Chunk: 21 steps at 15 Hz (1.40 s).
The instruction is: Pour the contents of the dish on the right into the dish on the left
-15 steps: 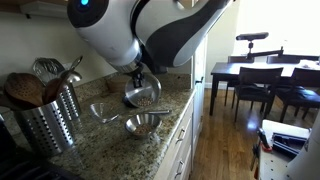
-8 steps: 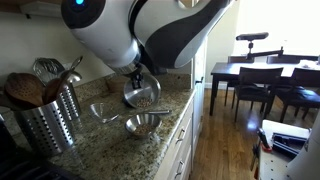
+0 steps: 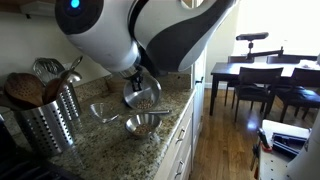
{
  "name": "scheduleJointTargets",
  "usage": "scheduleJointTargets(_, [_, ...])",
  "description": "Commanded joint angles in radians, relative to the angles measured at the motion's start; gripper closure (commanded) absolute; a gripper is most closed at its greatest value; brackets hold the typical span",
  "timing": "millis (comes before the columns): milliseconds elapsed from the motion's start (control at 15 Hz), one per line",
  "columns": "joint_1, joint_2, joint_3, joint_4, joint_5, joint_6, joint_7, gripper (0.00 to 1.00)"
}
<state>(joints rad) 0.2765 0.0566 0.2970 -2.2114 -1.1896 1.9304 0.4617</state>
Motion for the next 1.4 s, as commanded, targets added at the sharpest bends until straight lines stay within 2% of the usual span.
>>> scheduleJointTargets(0, [0.02,-0.022,0.007,-0.028,-0.027,-0.033,0.014,0.93])
scheduleJointTargets(800, [0.054,-0.02,0.041,-0.051,-0.133,-0.036,0.045,0.93])
scheduleJointTargets(1333, [0.054,-0.029,0.044,-0.117,-0.113,-0.081,0.122,0.93])
